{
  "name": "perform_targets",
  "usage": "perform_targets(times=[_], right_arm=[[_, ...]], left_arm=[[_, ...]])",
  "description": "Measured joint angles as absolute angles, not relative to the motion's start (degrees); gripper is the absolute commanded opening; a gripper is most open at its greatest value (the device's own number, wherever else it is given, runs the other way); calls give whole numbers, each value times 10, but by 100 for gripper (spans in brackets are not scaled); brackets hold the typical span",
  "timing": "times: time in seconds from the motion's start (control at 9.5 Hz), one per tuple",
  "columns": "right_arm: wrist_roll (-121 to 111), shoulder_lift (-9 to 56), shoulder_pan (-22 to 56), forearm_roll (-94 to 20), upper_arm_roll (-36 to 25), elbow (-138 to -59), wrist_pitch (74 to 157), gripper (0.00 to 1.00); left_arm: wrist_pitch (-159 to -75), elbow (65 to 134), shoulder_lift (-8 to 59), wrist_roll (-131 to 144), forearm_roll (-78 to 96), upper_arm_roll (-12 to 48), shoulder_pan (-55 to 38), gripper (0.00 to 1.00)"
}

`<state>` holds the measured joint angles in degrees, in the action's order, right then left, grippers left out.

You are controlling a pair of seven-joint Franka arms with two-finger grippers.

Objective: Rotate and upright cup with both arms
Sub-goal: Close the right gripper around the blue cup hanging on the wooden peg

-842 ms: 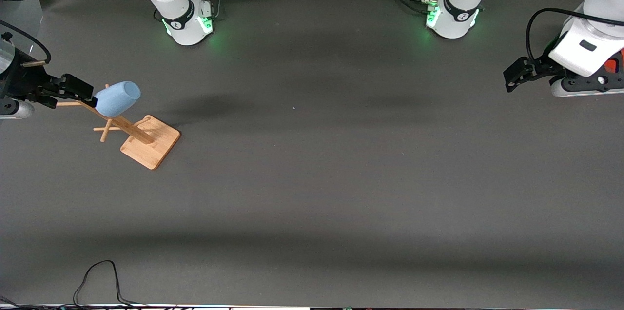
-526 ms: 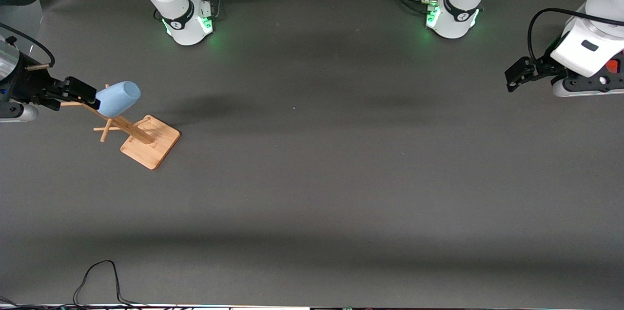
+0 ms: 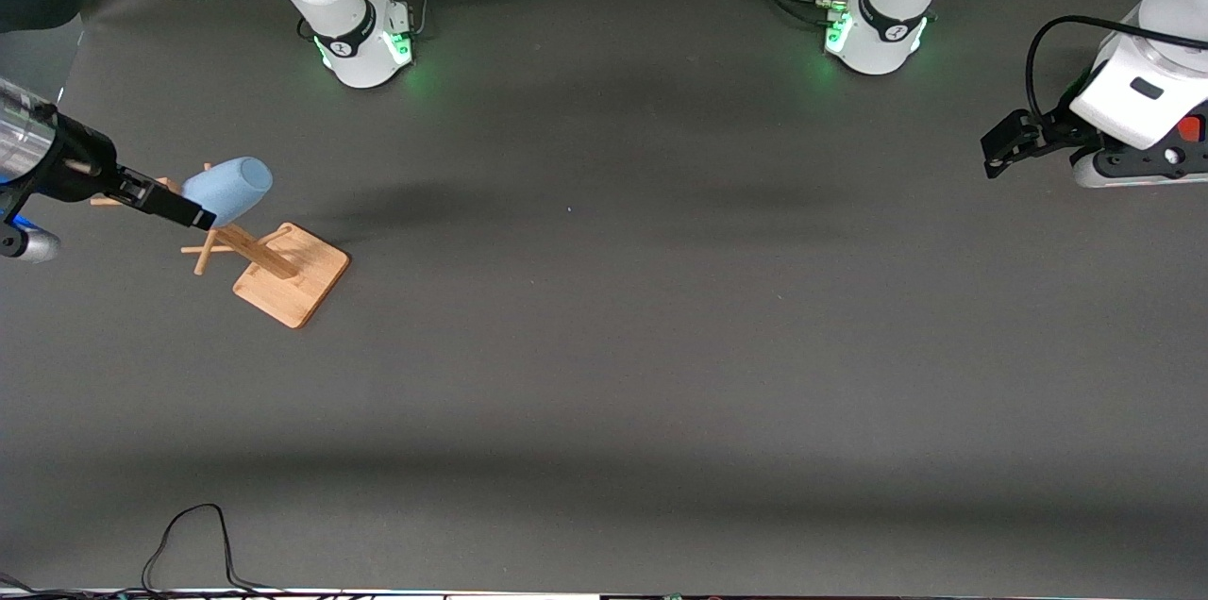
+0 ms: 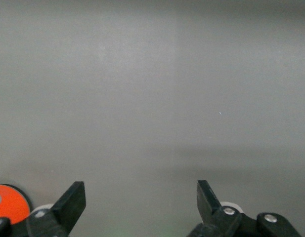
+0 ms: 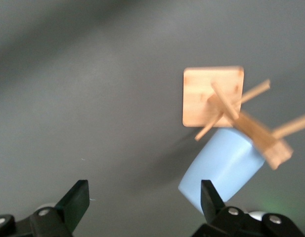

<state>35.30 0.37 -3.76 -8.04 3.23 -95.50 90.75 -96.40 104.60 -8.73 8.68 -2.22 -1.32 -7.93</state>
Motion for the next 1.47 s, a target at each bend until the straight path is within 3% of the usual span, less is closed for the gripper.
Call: perform_targets(times=[0.42, 0.74, 1.05, 1.47], right_arm=[[524, -27, -38, -128, -14, -1042, 913, 100], [539, -62, -41, -173, -86, -1123, 950, 100], [539, -85, -40, -198, -89, -1206, 995, 100], [539, -89, -40, -201, -88, -1249, 1024, 100]], left_arm=[[-964, 1046, -87, 79, -22, -13, -79, 100], [-964, 1047, -87, 75, -22, -14, -79, 100], [-964, 1047, -87, 69, -22, -15, -79, 100], [-964, 1047, -87, 66, -22, -16, -79, 100]])
